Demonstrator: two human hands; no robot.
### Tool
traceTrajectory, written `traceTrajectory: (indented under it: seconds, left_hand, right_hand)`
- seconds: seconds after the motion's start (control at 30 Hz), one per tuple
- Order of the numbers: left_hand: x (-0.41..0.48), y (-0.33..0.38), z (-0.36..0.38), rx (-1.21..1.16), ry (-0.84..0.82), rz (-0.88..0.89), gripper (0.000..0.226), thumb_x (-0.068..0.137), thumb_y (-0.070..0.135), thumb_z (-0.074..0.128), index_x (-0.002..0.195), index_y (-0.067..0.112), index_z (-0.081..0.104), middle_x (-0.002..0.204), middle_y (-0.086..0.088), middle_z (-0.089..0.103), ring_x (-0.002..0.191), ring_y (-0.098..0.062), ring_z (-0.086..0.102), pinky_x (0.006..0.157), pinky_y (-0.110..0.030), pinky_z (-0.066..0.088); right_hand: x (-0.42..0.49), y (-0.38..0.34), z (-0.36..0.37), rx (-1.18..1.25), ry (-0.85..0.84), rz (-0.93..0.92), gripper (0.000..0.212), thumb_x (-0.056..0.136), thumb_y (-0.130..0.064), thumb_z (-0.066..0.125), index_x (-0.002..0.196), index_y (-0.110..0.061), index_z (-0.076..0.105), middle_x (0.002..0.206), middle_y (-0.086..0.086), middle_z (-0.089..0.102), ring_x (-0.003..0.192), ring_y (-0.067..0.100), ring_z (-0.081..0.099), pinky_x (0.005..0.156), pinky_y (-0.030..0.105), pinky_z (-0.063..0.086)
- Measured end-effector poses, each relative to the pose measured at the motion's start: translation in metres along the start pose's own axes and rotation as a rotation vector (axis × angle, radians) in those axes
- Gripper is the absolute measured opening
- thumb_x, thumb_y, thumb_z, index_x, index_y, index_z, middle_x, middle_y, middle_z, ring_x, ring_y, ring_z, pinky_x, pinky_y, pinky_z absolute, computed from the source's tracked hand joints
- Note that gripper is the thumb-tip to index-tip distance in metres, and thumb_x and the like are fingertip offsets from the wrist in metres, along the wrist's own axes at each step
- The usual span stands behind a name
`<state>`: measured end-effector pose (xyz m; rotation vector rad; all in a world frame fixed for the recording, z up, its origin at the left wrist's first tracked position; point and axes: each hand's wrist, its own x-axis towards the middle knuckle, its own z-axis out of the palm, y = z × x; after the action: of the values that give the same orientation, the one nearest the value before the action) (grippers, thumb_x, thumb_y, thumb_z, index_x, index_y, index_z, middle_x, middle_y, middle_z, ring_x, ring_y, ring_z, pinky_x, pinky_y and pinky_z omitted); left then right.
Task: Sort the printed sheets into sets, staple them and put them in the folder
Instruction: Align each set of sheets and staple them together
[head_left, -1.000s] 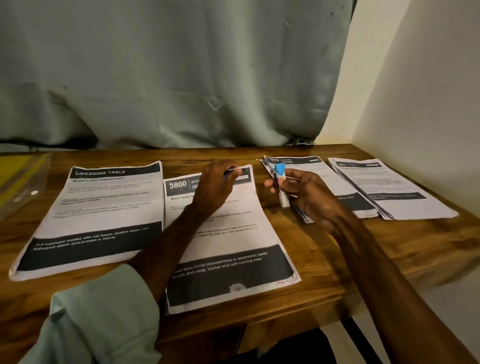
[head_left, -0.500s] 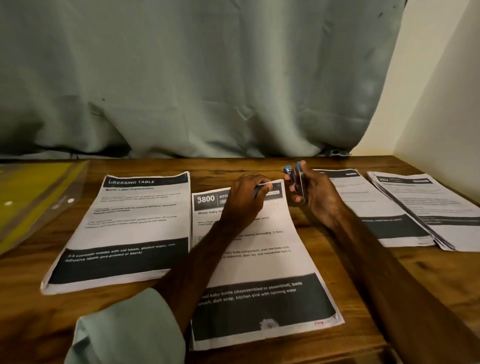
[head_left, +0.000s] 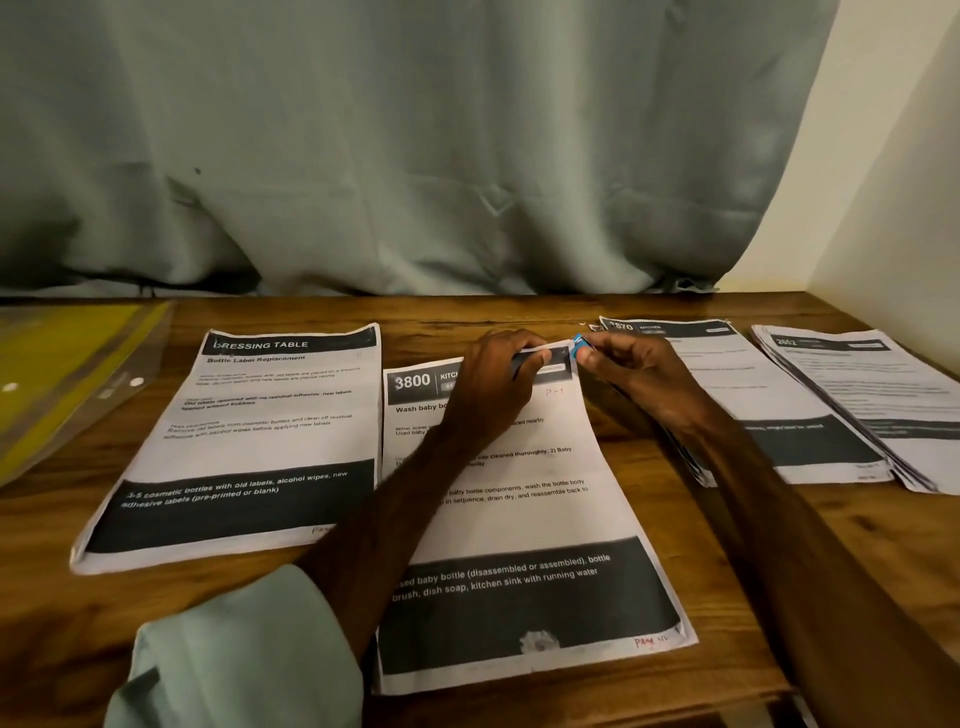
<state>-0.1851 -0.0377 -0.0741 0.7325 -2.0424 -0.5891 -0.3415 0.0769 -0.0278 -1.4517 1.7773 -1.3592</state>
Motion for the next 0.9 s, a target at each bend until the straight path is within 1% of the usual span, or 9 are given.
traceTrajectory:
  seconds: [0.1,0.17,0.27,0.3,0.4,0.47,0.67,0.83,0.9]
  left_hand:
    - [-0.0006,0.0026,-0.0005,0.027,0.008,0.038,0.029,0.102,0.033,0.056,0.113,0.012,0.073,0.105,-0.004,0.074,0.094,-0.017,0.065,0.089,-0.043,0.054]
    - [-0.0003,0.0026,-0.0009,0.029,0.017,0.056,0.027,0.102,0.029,0.056,0.112,0.011,0.074,0.106,-0.006,0.074,0.096,-0.018,0.065,0.091,-0.043,0.052]
    - [0.0001,0.0019,-0.0014,0.039,0.033,0.081,0.029,0.101,0.03,0.055,0.109,0.01,0.074,0.104,-0.005,0.075,0.095,-0.018,0.065,0.092,-0.043,0.051]
    - [0.0003,0.0018,-0.0017,0.038,0.038,0.09,0.028,0.101,0.03,0.055,0.108,0.01,0.074,0.103,-0.005,0.075,0.094,-0.019,0.065,0.091,-0.044,0.052]
    - [0.0002,0.0038,-0.0032,0.029,0.045,0.105,0.028,0.099,0.028,0.056,0.107,0.008,0.074,0.102,-0.007,0.075,0.094,-0.02,0.066,0.09,-0.042,0.052]
    - [0.0003,0.0054,-0.0041,0.023,0.048,0.113,0.028,0.099,0.028,0.057,0.107,0.007,0.074,0.103,-0.008,0.075,0.095,-0.021,0.066,0.09,-0.041,0.052]
    - [0.0016,0.0026,-0.003,0.034,0.047,0.142,0.029,0.1,0.029,0.055,0.106,0.008,0.074,0.101,-0.007,0.075,0.092,-0.02,0.066,0.087,-0.039,0.051]
    - [0.0017,0.0017,-0.0021,0.03,0.059,0.142,0.03,0.1,0.03,0.054,0.106,0.008,0.074,0.102,-0.007,0.075,0.094,-0.019,0.065,0.088,-0.039,0.05]
    - [0.0015,0.0012,-0.0018,0.035,0.061,0.14,0.032,0.1,0.031,0.053,0.107,0.008,0.074,0.102,-0.008,0.075,0.094,-0.02,0.065,0.089,-0.039,0.05]
  right_hand:
    - [0.0021,0.0011,0.0026,-0.064,-0.039,-0.022,0.033,0.094,-0.028,0.068,0.126,-0.025,0.067,0.101,-0.024,0.069,0.091,-0.012,0.066,0.069,0.008,0.051]
    - [0.0024,0.0036,0.0032,-0.079,-0.042,-0.026,0.031,0.092,-0.031,0.071,0.122,-0.033,0.068,0.1,-0.027,0.07,0.095,-0.007,0.067,0.074,0.009,0.052]
    - [-0.0018,0.002,0.005,-0.071,-0.079,-0.037,0.026,0.091,-0.028,0.073,0.111,-0.043,0.065,0.086,-0.037,0.069,0.089,-0.014,0.066,0.067,0.005,0.05]
    - [-0.0021,0.0023,0.0052,-0.061,-0.093,-0.044,0.026,0.091,-0.026,0.073,0.11,-0.042,0.065,0.084,-0.038,0.069,0.087,-0.013,0.067,0.065,0.005,0.049]
    - [-0.004,0.001,0.0058,-0.012,-0.109,-0.051,0.026,0.091,-0.02,0.073,0.114,-0.03,0.069,0.089,-0.029,0.074,0.088,-0.002,0.072,0.065,0.01,0.053]
    - [-0.0052,0.0,0.0059,-0.006,-0.103,-0.052,0.023,0.091,-0.02,0.073,0.111,-0.032,0.069,0.088,-0.029,0.074,0.087,-0.001,0.072,0.065,0.011,0.053]
    - [-0.0063,-0.0031,0.0064,-0.034,-0.098,-0.078,0.021,0.093,-0.019,0.07,0.11,-0.031,0.066,0.079,-0.04,0.067,0.082,-0.014,0.066,0.062,0.003,0.048]
    - [-0.0057,-0.0028,0.0056,-0.015,-0.083,-0.095,0.021,0.095,-0.015,0.067,0.106,-0.033,0.064,0.075,-0.041,0.065,0.079,-0.019,0.063,0.058,0.001,0.045]
    - [-0.0043,-0.0012,0.0056,-0.03,-0.073,-0.11,0.022,0.095,-0.016,0.067,0.11,-0.032,0.065,0.078,-0.042,0.065,0.083,-0.019,0.063,0.061,0.001,0.045]
